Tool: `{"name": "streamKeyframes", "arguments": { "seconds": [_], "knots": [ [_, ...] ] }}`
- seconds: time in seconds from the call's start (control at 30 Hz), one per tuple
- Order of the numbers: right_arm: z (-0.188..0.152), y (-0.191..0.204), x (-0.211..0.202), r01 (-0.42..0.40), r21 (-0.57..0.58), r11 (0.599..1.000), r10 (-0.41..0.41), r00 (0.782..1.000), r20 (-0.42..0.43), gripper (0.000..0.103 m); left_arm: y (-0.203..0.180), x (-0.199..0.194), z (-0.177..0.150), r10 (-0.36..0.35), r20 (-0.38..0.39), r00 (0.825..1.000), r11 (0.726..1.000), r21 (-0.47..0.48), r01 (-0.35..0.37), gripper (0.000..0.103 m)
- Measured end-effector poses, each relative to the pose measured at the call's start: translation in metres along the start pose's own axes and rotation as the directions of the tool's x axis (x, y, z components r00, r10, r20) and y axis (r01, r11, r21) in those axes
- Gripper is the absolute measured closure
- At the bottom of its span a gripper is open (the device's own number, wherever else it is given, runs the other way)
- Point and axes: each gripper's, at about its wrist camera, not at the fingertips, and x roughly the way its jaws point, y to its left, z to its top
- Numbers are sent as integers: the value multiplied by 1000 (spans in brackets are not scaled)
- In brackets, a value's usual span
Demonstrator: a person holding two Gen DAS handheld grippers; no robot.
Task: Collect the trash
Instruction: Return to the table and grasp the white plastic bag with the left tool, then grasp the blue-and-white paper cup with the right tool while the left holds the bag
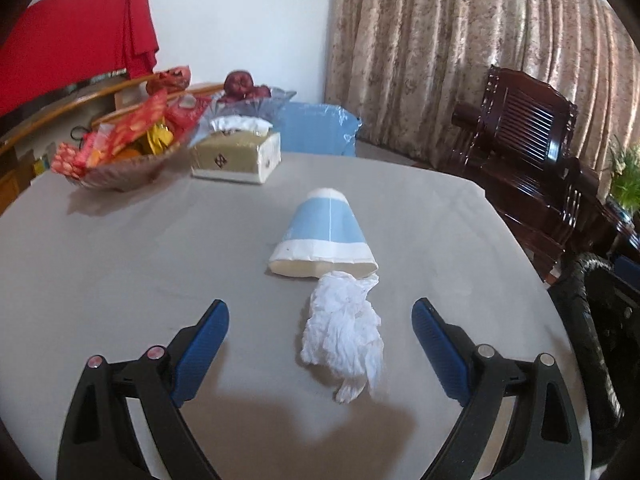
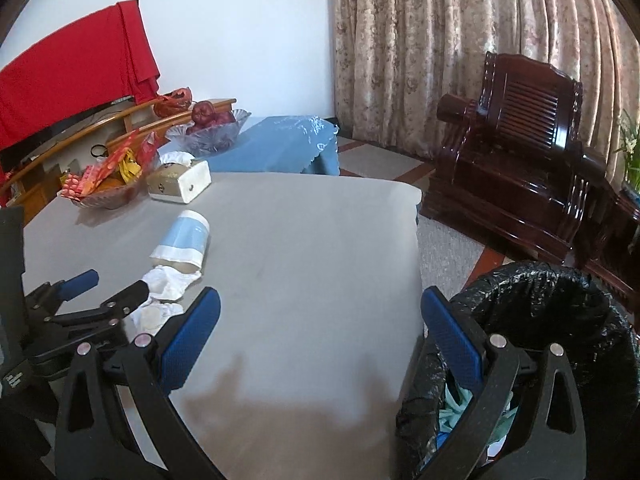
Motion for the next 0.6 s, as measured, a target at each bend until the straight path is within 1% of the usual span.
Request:
{"name": "streamKeyframes", "arguments": {
  "seconds": [0.13, 0.27, 0.3, 0.33, 0.37, 0.4, 0.43, 0.47, 0.5, 0.53, 0.6],
  "knots": [
    [1, -4, 9, -2, 10, 1000, 2, 1000, -6, 5, -2, 14, 0, 3, -29, 1000, 999, -35, -4, 13],
    [1, -4, 16, -2, 7, 1000, 2, 1000, -10, 5, -6, 30, -1, -8, -85, 996, 999, -52, 3, 15],
    [1, -5, 16, -2, 7, 1000, 2, 1000, -11, 5, -7, 32, -2, -13, -97, 995, 998, -55, 8, 19],
    [0, -5, 17, -2, 8, 1000, 3, 1000, -13, 5, -8, 35, -2, -21, -112, 993, 998, -56, 15, 30],
    [0, -5, 18, -2, 9, 1000, 2, 1000, -15, 5, -8, 39, -2, -34, -132, 991, 998, -58, 27, 38],
    [1, -5, 20, -2, 10, 1000, 3, 1000, -17, 5, -9, 44, -4, -50, -158, 986, 997, -62, 41, 51],
    [1, -4, 21, -3, 10, 1000, 3, 1000, -18, 5, -8, 47, -4, -46, -175, 984, 997, -65, 36, 56],
    [2, -4, 22, -2, 11, 1000, 3, 1000, -18, 5, -8, 47, -4, -40, -171, 985, 997, -69, 29, 64],
    [2, -3, 24, -4, 11, 1000, 4, 1000, -18, 5, -6, 46, -5, -58, -169, 984, 996, -79, 45, 75],
    [3, -2, 25, -5, 11, 1000, 5, 1000, -18, 5, -5, 46, -5, -58, -169, 984, 996, -81, 45, 80],
    [5, 1, 27, -9, 9, 1000, 9, 1000, -16, 5, 0, 41, -5, -65, -158, 985, 994, -95, 51, 83]
  ]
}}
